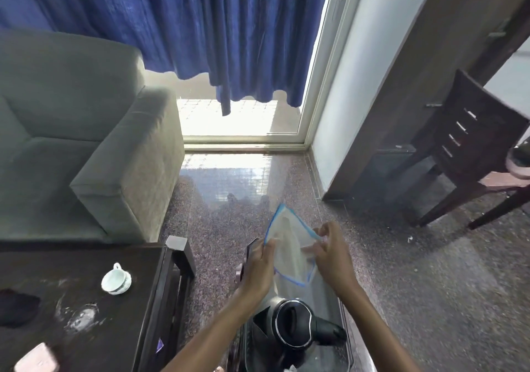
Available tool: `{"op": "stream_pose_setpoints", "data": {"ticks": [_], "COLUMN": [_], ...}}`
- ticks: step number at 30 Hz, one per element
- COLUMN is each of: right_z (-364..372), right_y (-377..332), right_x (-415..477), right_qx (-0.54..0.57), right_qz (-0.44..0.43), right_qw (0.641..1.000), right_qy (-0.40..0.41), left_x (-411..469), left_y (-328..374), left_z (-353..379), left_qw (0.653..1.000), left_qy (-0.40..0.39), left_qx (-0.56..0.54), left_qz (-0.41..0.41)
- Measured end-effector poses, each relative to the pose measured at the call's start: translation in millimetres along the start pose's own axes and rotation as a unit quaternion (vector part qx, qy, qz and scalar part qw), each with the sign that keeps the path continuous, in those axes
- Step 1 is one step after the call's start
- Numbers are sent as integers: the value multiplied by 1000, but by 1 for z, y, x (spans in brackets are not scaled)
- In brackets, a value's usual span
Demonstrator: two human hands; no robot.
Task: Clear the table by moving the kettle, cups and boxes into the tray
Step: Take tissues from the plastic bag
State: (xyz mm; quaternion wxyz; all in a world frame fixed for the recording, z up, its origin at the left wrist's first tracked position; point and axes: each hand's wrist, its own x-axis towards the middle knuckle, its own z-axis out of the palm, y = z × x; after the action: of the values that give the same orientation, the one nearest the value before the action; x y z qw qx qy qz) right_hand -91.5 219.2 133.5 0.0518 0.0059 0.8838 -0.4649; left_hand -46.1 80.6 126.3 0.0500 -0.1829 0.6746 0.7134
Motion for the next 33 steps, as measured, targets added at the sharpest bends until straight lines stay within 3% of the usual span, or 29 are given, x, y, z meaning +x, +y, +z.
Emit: {"op": "stream_pose_setpoints", "data": {"ticks": [5, 9, 16, 27, 30, 33], "right_z": [-5, -1, -3, -3, -11, -27], "right_y": [1, 5, -7, -6, -10, -22], "right_x": [3, 3, 6, 8, 11, 8], "right_qx": [-117, -184, -63, -124, -27, 118], "right_qz": [-101, -59, -3, 9, 21, 52], "right_qw": [988, 981, 997, 992, 999, 991], "right_qy": [12, 10, 50, 16, 0, -43], "left_x": [5, -2, -12, -21, -23, -16], "left_y": [-11, -8, 3, 6, 11, 7], "left_z": [-5, 1, 9, 12, 8, 0], "left_qw": [998, 995, 993, 993, 993, 996], "left_qy": [21, 16, -20, -64, -75, -31], "left_qx": [58, 82, 75, 47, 18, 7], "left_qz": [25, 53, 88, 93, 88, 79]}}
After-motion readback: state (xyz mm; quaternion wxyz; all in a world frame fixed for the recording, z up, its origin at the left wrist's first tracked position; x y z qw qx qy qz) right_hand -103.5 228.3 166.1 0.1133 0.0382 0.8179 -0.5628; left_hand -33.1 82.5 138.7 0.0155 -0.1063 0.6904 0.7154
